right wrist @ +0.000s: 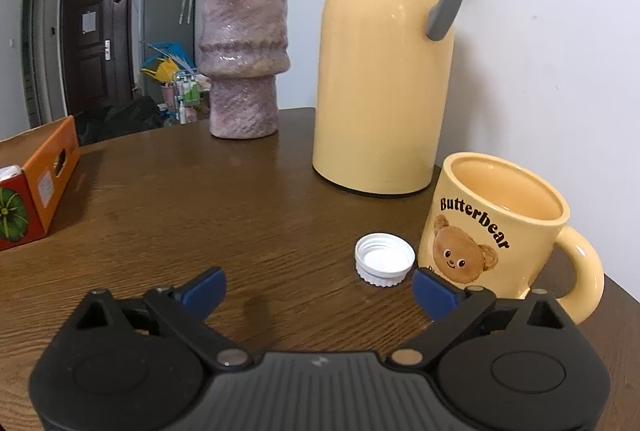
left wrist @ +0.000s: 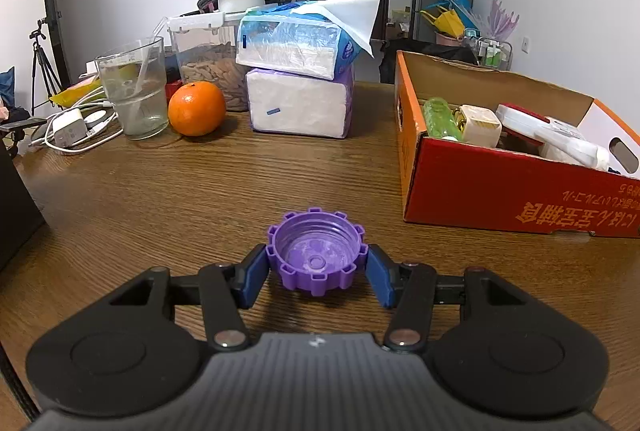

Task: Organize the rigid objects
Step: 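Move the left tool to the purple cap while the right tool approaches the white cap, then close the right tool on the white bottle cap beside the mug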

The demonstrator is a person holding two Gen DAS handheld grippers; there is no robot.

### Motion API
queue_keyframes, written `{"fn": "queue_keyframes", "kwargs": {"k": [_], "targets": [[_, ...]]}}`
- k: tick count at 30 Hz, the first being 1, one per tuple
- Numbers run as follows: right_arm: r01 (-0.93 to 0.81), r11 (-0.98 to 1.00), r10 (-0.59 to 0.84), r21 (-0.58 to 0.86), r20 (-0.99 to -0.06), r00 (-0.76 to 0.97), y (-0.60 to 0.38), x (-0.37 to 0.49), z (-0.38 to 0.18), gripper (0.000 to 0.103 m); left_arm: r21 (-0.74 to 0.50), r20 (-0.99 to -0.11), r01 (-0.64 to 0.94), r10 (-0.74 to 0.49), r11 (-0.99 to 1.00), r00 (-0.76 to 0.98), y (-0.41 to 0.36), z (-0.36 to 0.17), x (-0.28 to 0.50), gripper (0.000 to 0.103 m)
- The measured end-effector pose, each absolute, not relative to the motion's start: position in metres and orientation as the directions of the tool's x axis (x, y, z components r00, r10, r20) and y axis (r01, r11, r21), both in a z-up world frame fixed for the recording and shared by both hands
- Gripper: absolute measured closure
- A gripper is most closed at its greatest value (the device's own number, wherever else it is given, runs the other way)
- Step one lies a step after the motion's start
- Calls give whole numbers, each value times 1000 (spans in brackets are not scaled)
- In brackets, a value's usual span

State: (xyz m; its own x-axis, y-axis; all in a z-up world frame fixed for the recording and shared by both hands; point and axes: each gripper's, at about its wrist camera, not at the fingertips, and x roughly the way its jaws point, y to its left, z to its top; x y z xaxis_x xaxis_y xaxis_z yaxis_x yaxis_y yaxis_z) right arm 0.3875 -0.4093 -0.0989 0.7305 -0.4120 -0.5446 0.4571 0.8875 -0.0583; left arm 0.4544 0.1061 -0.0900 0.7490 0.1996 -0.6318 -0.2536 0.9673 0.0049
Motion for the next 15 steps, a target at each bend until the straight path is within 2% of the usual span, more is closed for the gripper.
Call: {"fn": "queue_keyframes", "kwargs": {"k": [12, 15], "targets": [[543, 838, -471, -54, -573, 670, -417, 403, -104, 17, 1, -614, -262, 207, 965, 761, 106, -87, 450, 49], [560, 827, -482, -52, -581, 656, -419, 408, -105, 24, 5, -612, -260, 208, 966, 763, 105, -87, 449, 49]]}}
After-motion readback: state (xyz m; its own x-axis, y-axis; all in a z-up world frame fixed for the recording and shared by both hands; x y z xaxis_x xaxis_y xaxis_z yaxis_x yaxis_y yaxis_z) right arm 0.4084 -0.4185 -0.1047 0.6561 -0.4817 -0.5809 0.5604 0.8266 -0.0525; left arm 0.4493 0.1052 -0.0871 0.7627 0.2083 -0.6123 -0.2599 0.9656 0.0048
